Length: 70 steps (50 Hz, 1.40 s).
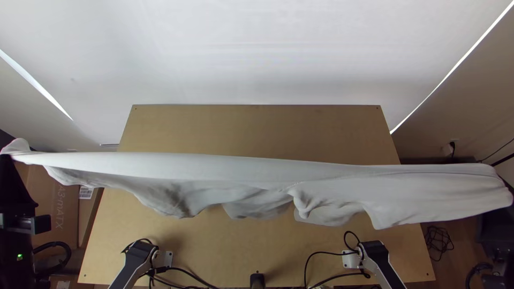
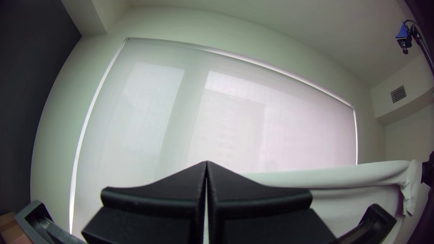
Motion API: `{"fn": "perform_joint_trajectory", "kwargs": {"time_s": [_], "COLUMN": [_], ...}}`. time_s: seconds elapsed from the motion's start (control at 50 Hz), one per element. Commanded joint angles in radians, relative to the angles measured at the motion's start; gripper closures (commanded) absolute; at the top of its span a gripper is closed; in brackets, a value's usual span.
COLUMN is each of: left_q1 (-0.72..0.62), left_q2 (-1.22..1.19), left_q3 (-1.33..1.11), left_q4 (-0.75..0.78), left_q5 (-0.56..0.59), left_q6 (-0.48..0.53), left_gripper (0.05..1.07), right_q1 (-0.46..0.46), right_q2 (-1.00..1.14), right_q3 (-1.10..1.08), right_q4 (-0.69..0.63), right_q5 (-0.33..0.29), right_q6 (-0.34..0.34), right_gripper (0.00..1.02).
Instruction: Fold the t-shirt
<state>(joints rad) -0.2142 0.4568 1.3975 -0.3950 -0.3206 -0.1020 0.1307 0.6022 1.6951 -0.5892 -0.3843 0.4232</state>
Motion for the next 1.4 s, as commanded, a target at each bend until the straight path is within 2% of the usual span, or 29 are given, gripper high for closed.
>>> {"fn": "perform_joint_trajectory", "kwargs": {"time_s": [0.0, 0.28, 0.42, 0.58, 0.78, 0.94, 1.08, 1.26, 1.38], "left_q1": [0.030, 0.059, 0.091, 0.121, 0.118, 0.085, 0.065, 0.058, 0.065], "left_q2": [-0.027, -0.050, -0.063, -0.113, -0.193, -0.159, -0.078, 0.100, 0.249], "left_q3": [0.047, 0.109, 0.106, -0.006, -0.236, -0.377, -0.485, -0.562, -0.586], "left_q4": [0.004, -0.053, -0.139, -0.266, -0.320, -0.243, -0.114, 0.084, 0.202], "left_q5": [-0.072, -0.038, -0.008, 0.063, 0.106, 0.126, 0.137, 0.172, 0.192], "left_q6": [-0.011, -0.015, -0.076, -0.145, -0.173, -0.177, -0.179, -0.182, -0.188], "left_gripper": [1.05, 1.05, 1.05, 1.05, 1.05, 1.05, 1.05, 1.05, 1.05], "right_q1": [-0.003, 0.001, 0.006, 0.027, 0.081, 0.096, 0.098, 0.096, 0.083], "right_q2": [-0.025, -0.036, -0.048, -0.101, -0.191, -0.174, -0.130, 0.044, 0.206], "right_q3": [0.064, 0.164, 0.136, -0.046, -0.384, -0.577, -0.719, -0.802, -0.805], "right_q4": [0.025, -0.055, -0.106, -0.150, -0.127, -0.023, 0.132, 0.293, 0.353], "right_q5": [0.064, 0.064, 0.064, 0.064, 0.064, 0.065, 0.065, 0.064, 0.064], "right_q6": [0.049, 0.058, 0.058, 0.075, 0.089, 0.086, 0.089, 0.097, 0.095], "right_gripper": [1.00, 1.00, 1.00, 1.00, 1.00, 1.00, 1.00, 1.00, 1.00]}}
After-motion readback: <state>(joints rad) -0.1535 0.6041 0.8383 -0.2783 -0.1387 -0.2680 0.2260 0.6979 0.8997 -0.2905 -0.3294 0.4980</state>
